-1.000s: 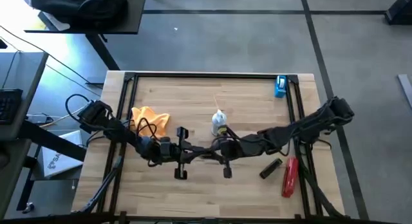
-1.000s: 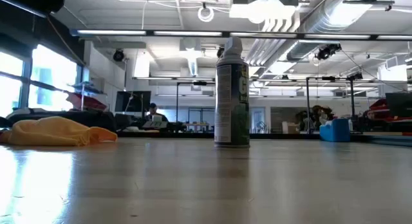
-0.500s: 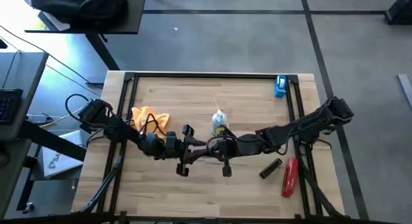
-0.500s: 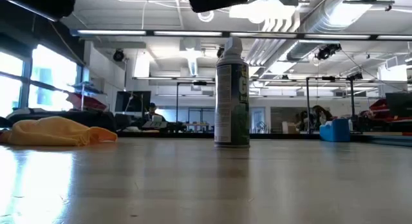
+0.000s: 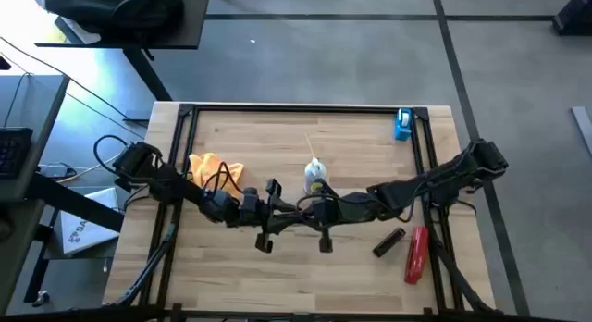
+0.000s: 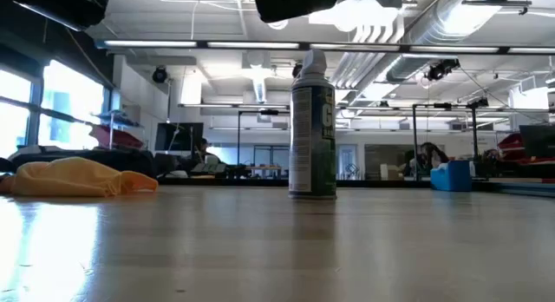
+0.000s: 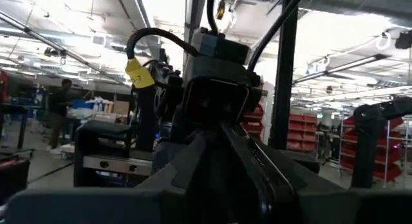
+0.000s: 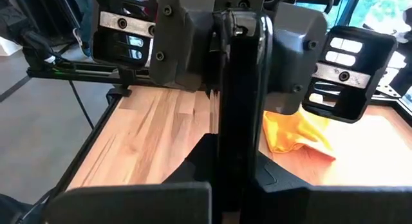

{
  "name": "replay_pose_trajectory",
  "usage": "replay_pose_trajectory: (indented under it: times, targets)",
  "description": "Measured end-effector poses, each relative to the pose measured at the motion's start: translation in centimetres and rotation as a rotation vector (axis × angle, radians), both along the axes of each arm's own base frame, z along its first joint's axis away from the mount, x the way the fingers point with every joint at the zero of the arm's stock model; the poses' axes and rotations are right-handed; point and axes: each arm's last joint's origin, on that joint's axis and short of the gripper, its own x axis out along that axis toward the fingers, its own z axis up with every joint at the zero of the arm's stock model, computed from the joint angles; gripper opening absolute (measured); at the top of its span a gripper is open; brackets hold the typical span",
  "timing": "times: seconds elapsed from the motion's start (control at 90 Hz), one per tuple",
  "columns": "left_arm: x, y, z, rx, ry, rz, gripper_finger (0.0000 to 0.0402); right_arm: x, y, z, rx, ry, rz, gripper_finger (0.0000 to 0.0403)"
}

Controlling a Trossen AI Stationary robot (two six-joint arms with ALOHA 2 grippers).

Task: Apply microfiber cloth
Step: Spray the front of the cellphone using the white spray bottle

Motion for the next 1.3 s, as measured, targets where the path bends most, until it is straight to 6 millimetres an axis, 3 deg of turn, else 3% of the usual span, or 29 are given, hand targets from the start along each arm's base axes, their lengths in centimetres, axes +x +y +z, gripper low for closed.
replay_pose_trajectory:
  times: [0.1,0.211,0.4,0.656,0.744,0.867,0.989,1.3]
  targets:
    - [0.0,0.0,-0.1,0.015,0.005,0.021,0.0018,0.0,0.0,0.0,0.013,0.005,-0.016,0.0]
    - [-0.2,-0.3,0.2,0.03,0.006,0.045,0.0012,0.0,0.0,0.0,0.012,0.005,-0.011,0.0009]
    - [-1.6,-1.1,1.8,0.04,0.029,0.056,0.0005,-0.6,-0.1,0.6,-0.007,0.009,0.02,0.007]
    - [-7.3,0.2,2.8,-0.018,0.085,0.193,0.0004,-4.2,-1.9,3.5,-0.043,0.054,-0.087,0.0164]
    - [-8.9,1.3,2.0,-0.042,0.117,0.273,0.0004,-5.5,-3.0,4.0,-0.115,0.089,-0.19,0.018]
    - [-9.6,3.0,0.5,-0.07,0.165,0.39,0.0004,-6.1,-5.1,3.9,-0.236,0.15,-0.398,0.0182]
    - [-9.1,4.5,-0.8,-0.094,0.208,0.441,0.0003,-5.8,-7.8,2.7,-0.308,0.272,-0.481,0.0166]
    - [-8.0,8.2,-1.1,-0.076,0.231,0.48,0.0003,-4.4,-14.3,0.3,-0.435,0.511,-0.383,0.0123]
